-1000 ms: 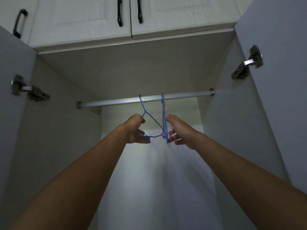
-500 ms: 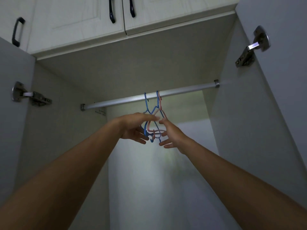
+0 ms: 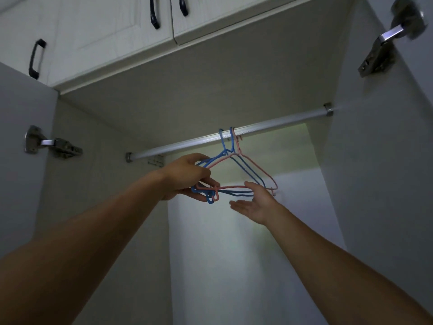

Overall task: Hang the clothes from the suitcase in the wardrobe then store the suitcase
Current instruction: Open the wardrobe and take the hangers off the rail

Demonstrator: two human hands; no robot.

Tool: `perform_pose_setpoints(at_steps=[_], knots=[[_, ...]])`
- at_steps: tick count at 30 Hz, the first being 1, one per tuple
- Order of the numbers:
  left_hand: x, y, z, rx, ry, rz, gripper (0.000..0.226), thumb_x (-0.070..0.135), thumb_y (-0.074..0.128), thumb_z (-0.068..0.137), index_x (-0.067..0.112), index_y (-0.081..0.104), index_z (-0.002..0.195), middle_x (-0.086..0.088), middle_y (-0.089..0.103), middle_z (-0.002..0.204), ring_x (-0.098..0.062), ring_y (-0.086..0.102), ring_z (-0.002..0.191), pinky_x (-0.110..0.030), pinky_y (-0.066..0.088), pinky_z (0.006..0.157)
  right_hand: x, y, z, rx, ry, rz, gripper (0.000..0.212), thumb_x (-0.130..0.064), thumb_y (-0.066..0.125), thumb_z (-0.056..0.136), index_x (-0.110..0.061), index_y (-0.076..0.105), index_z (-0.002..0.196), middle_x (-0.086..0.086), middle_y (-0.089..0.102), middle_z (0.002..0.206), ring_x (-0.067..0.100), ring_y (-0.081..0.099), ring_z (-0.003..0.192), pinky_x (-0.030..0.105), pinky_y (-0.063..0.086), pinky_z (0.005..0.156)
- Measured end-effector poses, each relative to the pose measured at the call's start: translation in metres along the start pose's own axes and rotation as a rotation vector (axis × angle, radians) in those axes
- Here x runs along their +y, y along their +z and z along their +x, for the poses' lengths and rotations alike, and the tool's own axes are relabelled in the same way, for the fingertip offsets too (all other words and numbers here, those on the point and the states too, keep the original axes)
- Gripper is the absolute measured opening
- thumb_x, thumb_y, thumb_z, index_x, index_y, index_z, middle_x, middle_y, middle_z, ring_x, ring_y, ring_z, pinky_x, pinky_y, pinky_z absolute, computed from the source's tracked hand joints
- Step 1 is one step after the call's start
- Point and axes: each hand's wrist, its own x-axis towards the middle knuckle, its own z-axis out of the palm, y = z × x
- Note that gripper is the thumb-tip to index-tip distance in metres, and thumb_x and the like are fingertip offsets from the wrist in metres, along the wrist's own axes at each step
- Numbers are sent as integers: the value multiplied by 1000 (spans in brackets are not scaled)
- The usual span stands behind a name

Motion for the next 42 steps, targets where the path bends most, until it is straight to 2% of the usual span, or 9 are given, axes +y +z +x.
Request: perform_pose_setpoints(at_steps=[2, 4, 7, 11, 19, 24, 28, 37, 42], knots=[[-6, -4, 0, -11, 8, -40, 51, 6, 56, 102, 28, 43, 146, -8, 80, 101, -26, 78, 92, -45, 63, 84, 0, 2, 9, -36, -63, 79, 20, -9, 63, 97, -1, 56, 115, 29, 57, 124, 40, 65, 111, 46, 57, 91], [-13, -9, 2, -2, 10, -77, 53, 5, 57, 101, 30, 44, 146, -8, 80, 101, -26, 78, 92, -46, 64, 83, -5, 2, 22, -30, -105, 156, 6, -2, 55, 100, 0, 54, 106, 25, 60, 116, 33, 68, 91, 40, 62, 68], [-20, -14, 5, 75, 35, -35, 51, 6, 59, 100, 30, 48, 143, -4, 80, 99, -20, 78, 85, -39, 65, 71, -15, 6, 40, -4, -207, 210, 17, 0, 38, 105, 2, 44, 120, 28, 59, 110, 32, 72, 60, 35, 57, 41], [-29, -17, 12, 214, 107, 106, 50, 6, 57, 101, 25, 47, 146, -6, 79, 95, -16, 77, 72, -29, 59, 52, -32, 19, 50, -17, -324, 143, 39, 1, 32, 106, 8, 27, 144, 31, 60, 99, 34, 74, 56, 37, 58, 45], [-52, -33, -6, 351, 200, 284, 53, 3, 38, 101, 32, 45, 145, -10, 72, 92, -13, 63, 54, -24, 44, 40, -30, 48, 33, -121, -382, 68, 49, 1, 48, 101, -2, 29, 146, 31, 64, 105, 38, 76, 71, 40, 61, 55], [-69, -61, -52, 411, 203, 304, 55, -1, 35, 103, 42, 49, 134, -14, 71, 92, -10, 56, 47, -17, 37, 38, -8, 71, 4, -105, -299, 43, 32, -9, 48, 104, -8, 39, 134, 20, 61, 98, 33, 75, 68, 43, 63, 57], [-68, -101, -105, 459, 157, 342, 51, -2, 34, 104, 38, 48, 133, -10, 67, 89, -9, 53, 44, -14, 36, 39, 16, 109, -34, -130, -247, 35, 4, -16, 47, 105, -12, 46, 104, 16, 61, 89, 30, 70, 72, 39, 61, 56], [-22, -207, -287, 521, 36, 525, 54, 1, 34, 104, 40, 47, 140, -10, 72, 91, -15, 61, 55, -17, 39, 41, 94, 231, -151, -202, -113, 132, 21, -21, 45, 104, -13, 47, 85, 11, 58, 78, 27, 66, 68, 33, 60, 47], [19, -261, -401, 584, -46, 612, 49, 8, 33, 107, 41, 43, 142, -9, 71, 94, -10, 62, 59, -15, 42, 45, 129, 322, -234, -249, -163, 95, 17, -18, 47, 103, -18, 46, 86, 8, 60, 71, 17, 65, 42, 21, 50, 38]])
